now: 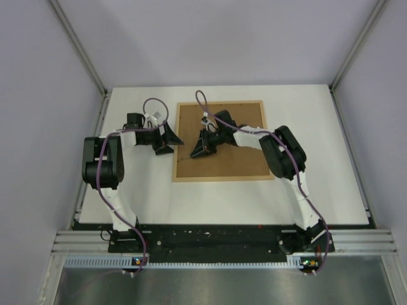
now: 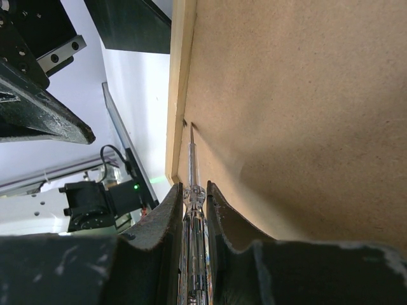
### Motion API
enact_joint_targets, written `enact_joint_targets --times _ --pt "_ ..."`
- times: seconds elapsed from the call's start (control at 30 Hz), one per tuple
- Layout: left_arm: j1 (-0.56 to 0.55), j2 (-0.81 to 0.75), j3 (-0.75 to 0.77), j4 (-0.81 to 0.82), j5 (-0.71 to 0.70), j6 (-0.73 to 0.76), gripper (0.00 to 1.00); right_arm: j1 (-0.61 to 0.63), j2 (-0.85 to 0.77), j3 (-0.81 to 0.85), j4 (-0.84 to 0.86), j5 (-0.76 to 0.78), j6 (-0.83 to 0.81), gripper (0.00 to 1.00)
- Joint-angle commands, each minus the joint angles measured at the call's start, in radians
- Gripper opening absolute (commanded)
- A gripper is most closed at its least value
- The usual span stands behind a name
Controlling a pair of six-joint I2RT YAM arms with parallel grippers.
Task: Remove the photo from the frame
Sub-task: Release the photo frame item from the photo frame.
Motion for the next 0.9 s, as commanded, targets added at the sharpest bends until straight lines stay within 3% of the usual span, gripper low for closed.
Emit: enact_joint_targets --times 0.0,0.87 --pt "0.000 -0.005 -0.006 0.032 0.036 -0.014 0.96 0.014 -0.017 0.030 -0.012 0.018 -0.020 0.00" --pt "-0.002 -0.008 -0.011 0.038 0.046 -0.026 0.96 0.044 0.032 0.079 -0.015 0.010 0.000 0.00"
